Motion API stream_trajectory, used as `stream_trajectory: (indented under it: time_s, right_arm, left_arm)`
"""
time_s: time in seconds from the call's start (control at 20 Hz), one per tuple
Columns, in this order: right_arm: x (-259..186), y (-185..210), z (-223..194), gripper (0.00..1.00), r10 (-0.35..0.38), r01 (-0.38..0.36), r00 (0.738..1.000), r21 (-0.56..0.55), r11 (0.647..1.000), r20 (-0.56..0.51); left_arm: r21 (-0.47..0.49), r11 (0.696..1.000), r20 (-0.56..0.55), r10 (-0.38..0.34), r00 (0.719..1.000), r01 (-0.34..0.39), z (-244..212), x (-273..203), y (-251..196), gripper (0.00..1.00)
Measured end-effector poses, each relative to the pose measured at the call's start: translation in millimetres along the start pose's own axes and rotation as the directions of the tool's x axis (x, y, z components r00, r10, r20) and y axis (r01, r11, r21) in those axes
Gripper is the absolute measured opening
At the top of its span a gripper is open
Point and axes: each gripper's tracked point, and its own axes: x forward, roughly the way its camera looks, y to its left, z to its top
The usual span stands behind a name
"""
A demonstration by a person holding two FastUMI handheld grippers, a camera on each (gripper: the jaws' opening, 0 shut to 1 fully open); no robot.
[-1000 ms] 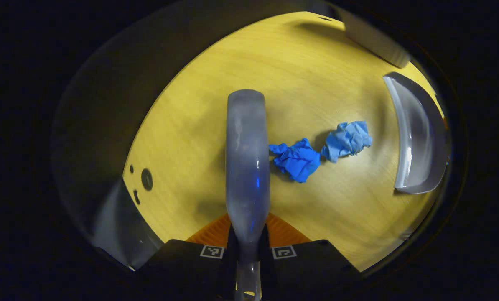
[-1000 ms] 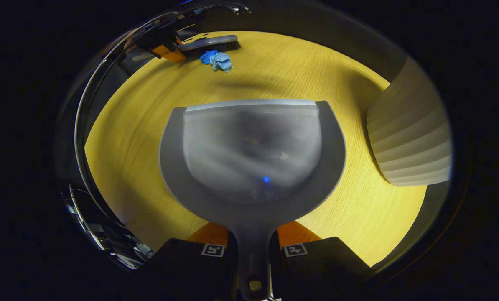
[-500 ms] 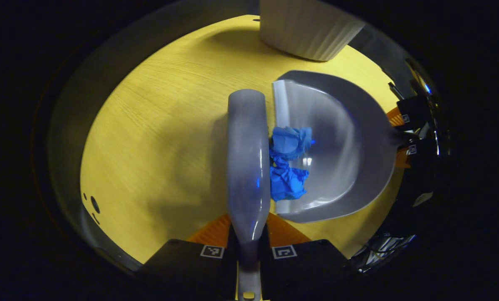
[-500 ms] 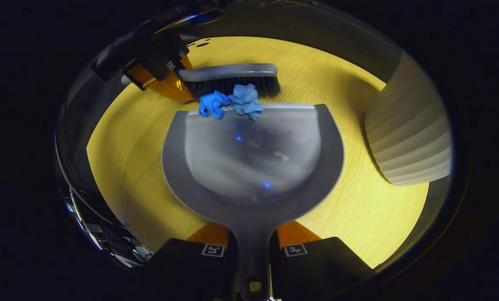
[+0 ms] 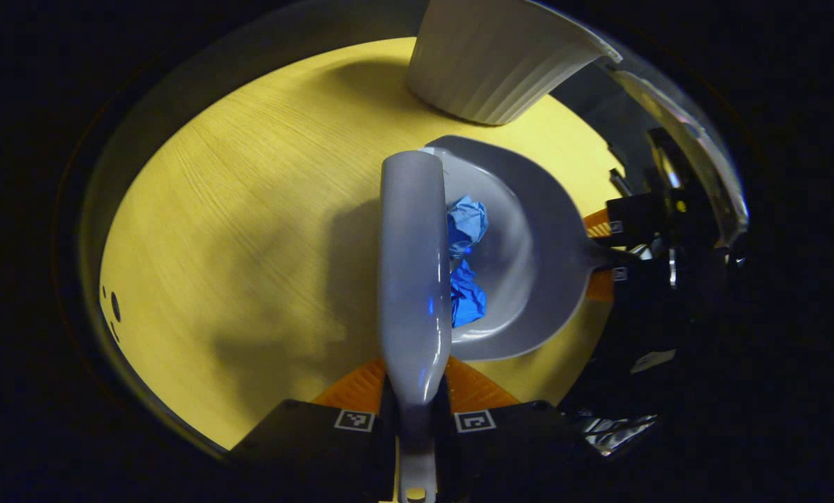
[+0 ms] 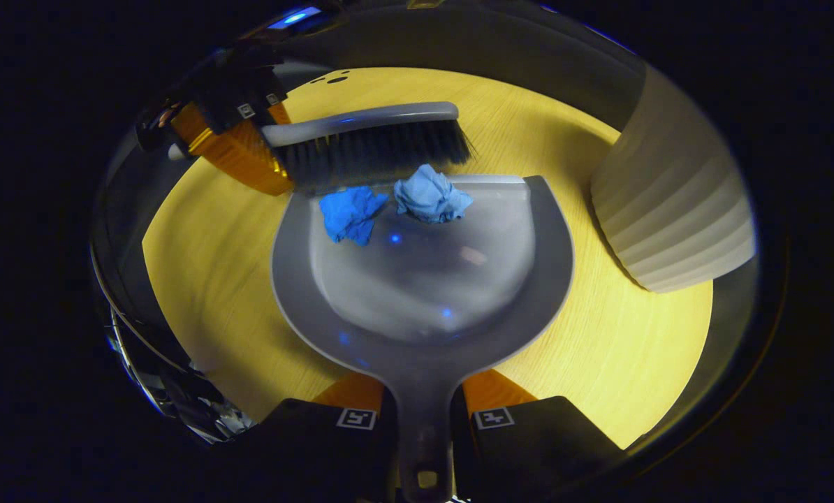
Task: Pick up the small broom and dustpan from the desktop, sweep the trash into the dustpan with the broom, and then empty the trash into the garbage bin.
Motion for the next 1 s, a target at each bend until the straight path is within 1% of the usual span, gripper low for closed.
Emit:
stream_trajectory:
  time_s: [0.05,0.1,0.15,0.2,0.25,0.35,0.5,0.6,0.65,0.75,0.85,1.0]
  right_arm:
    - [1,-1,-1,0.36,-0.008,0.008,1.000,0.004,1.000,0.005]
    - [0,-2,-3,0.36,-0.013,0.013,1.000,0.011,1.000,0.008]
    - [-1,-1,-4,0.36,-0.017,0.017,1.000,0.022,1.000,0.012]
    - [-4,-1,-3,0.36,-0.020,0.020,1.000,0.035,0.999,0.021]
    - [-5,-2,-3,0.36,-0.025,0.024,0.999,0.047,0.999,0.030]
    - [-7,-1,-2,0.36,-0.030,0.027,0.999,0.073,0.997,0.044]
    - [-9,5,-4,0.36,-0.020,0.013,0.998,0.116,0.993,0.062]
    - [-9,3,-2,0.36,-0.038,0.030,0.997,0.125,0.992,0.065]
    - [-8,3,-2,0.36,-0.053,0.045,0.997,0.122,0.991,0.062]
    - [-9,3,1,0.36,-0.085,0.078,0.995,0.129,0.989,0.056]
    - [-13,8,6,0.36,-0.103,0.093,0.993,0.167,0.982,0.054]
    - [-22,6,13,0.36,-0.166,0.150,0.983,0.192,0.970,0.075]
  left_arm:
    - [-0.014,0.999,0.016,0.032,0.999,-0.032,-2,-4,9,0.27]
    - [-0.048,0.997,0.036,0.061,0.997,-0.060,-5,-12,19,0.27]
    - [-0.089,0.993,0.056,0.088,0.995,-0.083,-10,-19,26,0.31]
    - [-0.122,0.985,0.066,0.130,0.989,-0.121,-20,-24,33,0.27]
    - [-0.160,0.974,0.069,0.175,0.982,-0.162,-31,-29,39,0.27]
    - [-0.249,0.946,0.082,0.233,0.969,-0.207,-54,-33,49,0.28]
    - [-0.369,0.904,0.111,0.276,0.955,-0.218,-81,-25,59,0.28]
    - [-0.423,0.875,0.132,0.318,0.939,-0.237,-92,-9,59,0.28]
    - [-0.447,0.864,0.144,0.326,0.934,-0.232,-98,1,57,0.27]
    - [-0.487,0.847,0.165,0.329,0.930,-0.213,-114,15,53,0.27]
    - [-0.516,0.833,0.178,0.334,0.926,-0.202,-124,26,55,0.27]
    - [-0.547,0.822,0.192,0.310,0.931,-0.161,-138,46,66,0.27]
